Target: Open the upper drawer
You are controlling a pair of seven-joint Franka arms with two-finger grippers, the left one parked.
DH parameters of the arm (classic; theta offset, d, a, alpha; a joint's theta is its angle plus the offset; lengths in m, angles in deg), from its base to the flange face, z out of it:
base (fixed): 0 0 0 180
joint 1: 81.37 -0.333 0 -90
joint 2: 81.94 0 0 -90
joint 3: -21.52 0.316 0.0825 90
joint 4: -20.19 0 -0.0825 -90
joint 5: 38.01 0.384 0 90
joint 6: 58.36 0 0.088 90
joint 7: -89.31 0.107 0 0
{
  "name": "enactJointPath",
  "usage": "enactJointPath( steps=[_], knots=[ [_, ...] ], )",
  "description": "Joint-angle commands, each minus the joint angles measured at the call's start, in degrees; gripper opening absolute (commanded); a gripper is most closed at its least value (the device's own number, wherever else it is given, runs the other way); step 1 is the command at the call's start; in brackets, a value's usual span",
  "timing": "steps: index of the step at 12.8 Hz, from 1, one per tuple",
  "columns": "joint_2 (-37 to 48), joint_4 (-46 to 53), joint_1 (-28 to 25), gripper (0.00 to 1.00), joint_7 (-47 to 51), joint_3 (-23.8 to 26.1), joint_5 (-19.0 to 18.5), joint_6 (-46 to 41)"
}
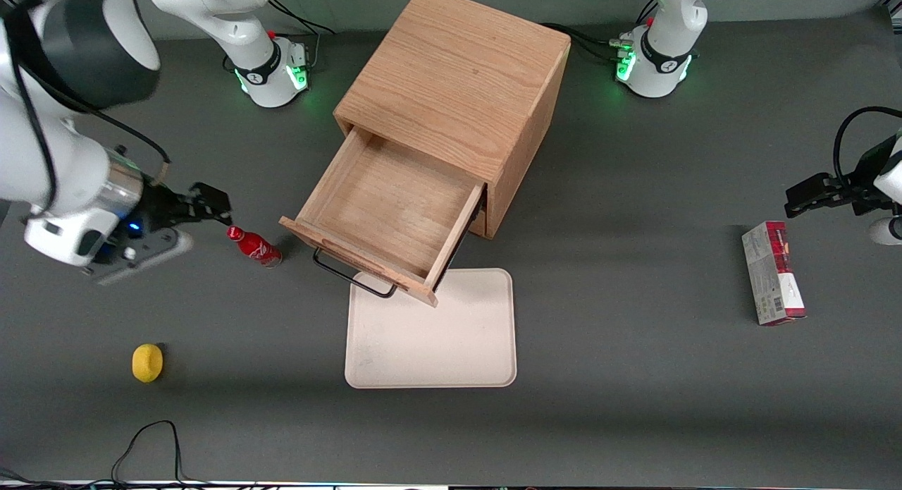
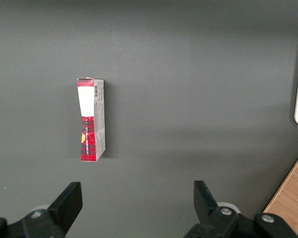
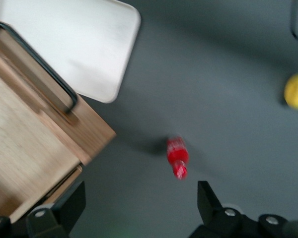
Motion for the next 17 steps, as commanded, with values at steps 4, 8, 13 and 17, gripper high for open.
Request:
enactJointPath(
  steps=[4,8,13,17],
  knots=[
    [25.46,-32.01,-0.28,1.0,13.46,-5.73,1.3,9.18],
    [23.57,-25.55,0.24,1.0,14.94,-10.74,0.77,5.49],
    [20.83,-22.72,-0.02,1.0,18.47,-12.06,0.68,4.61],
    [19.78,-22.54,-0.02,1.0,14.43,-11.97,0.68,6.63]
  ],
)
